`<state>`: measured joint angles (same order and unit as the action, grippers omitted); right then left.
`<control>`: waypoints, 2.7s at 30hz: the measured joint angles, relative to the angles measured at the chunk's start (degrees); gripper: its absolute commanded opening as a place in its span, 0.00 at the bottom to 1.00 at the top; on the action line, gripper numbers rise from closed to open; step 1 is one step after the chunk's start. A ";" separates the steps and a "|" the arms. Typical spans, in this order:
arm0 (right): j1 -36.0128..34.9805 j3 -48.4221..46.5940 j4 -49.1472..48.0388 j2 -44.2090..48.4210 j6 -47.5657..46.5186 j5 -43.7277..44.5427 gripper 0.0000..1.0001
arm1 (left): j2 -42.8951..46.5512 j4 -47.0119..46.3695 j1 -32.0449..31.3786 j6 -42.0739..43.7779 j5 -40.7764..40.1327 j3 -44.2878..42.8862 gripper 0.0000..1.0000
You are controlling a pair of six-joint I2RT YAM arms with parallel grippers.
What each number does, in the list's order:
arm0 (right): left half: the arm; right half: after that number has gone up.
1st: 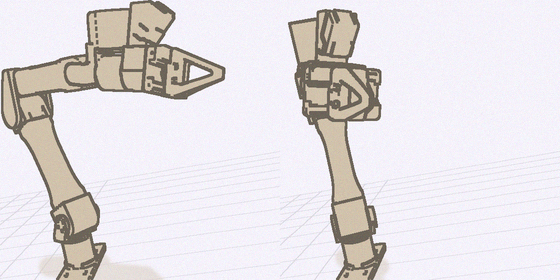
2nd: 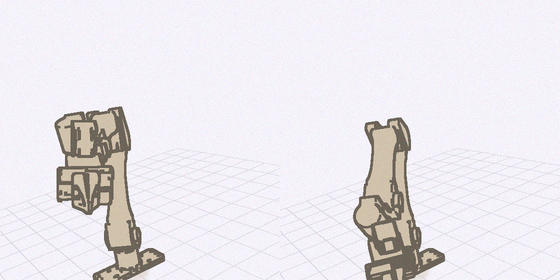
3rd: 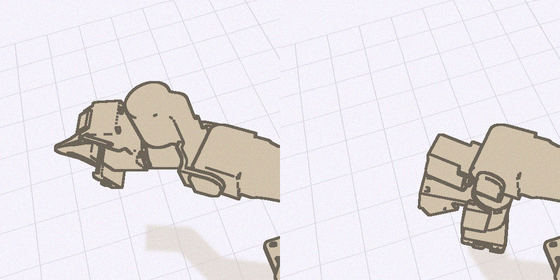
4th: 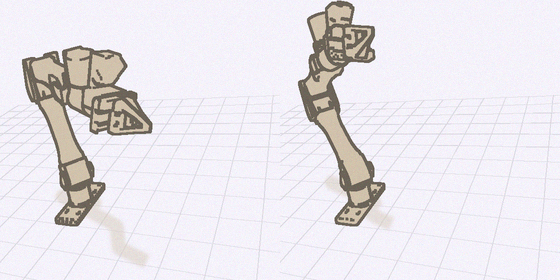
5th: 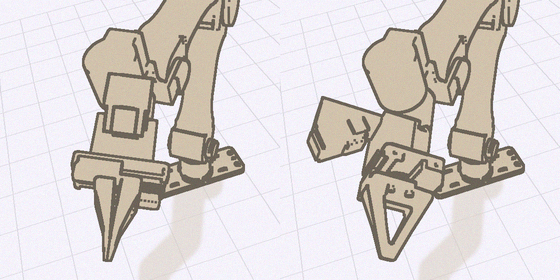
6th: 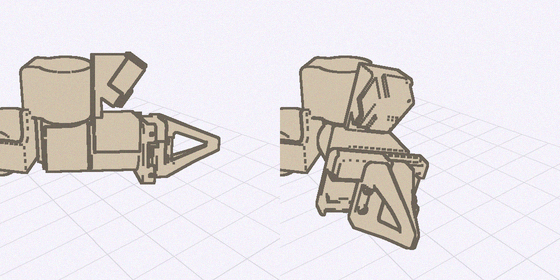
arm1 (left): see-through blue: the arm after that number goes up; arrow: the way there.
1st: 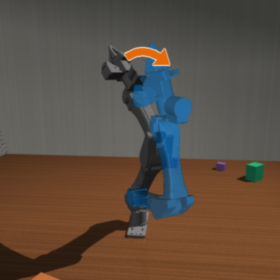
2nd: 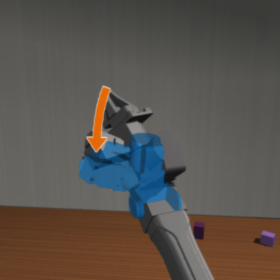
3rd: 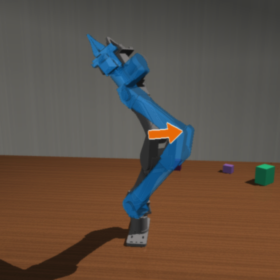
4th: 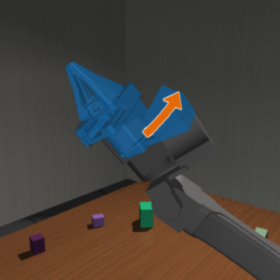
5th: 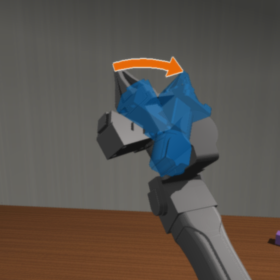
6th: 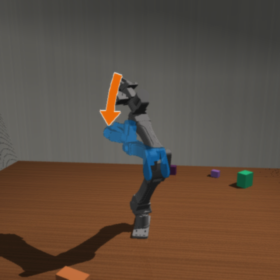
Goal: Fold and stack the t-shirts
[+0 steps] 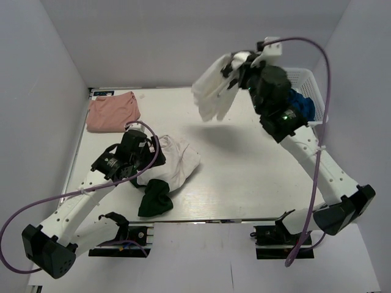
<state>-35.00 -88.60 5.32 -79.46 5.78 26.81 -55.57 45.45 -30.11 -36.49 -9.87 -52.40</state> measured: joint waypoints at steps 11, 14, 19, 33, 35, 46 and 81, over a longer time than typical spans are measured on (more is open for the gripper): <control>12.94 -26.10 -11.32 -14.51 -19.80 11.72 0.00 | -5.77 -0.85 0.02 0.15 -0.20 -0.11 1.00; 18.69 -30.49 -11.34 -20.59 -22.86 12.11 0.00 | -7.63 -0.74 0.04 0.37 -0.26 -1.20 1.00; 27.43 -30.99 -8.81 -28.11 -22.53 11.32 0.00 | -11.85 -1.09 0.04 0.94 -0.31 -4.26 1.00; 40.28 -26.25 1.44 -47.47 -11.56 3.13 0.00 | -21.59 -1.36 0.04 1.77 -0.26 -7.67 1.00; 40.17 -25.79 3.43 -48.78 -9.01 1.40 0.00 | -21.75 -1.36 0.04 1.75 -0.26 -7.69 1.00; 41.38 -33.00 14.62 -57.35 -0.79 -16.17 0.41 | -21.64 0.02 0.04 1.11 -0.28 -8.26 1.00; -5.86 22.77 12.00 -17.66 9.49 -52.22 0.90 | 1.90 6.84 -0.07 -14.84 16.39 22.14 0.97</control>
<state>-40.86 -65.82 17.32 -97.12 15.27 -25.41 -53.67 52.29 -30.17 -51.33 6.52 -30.26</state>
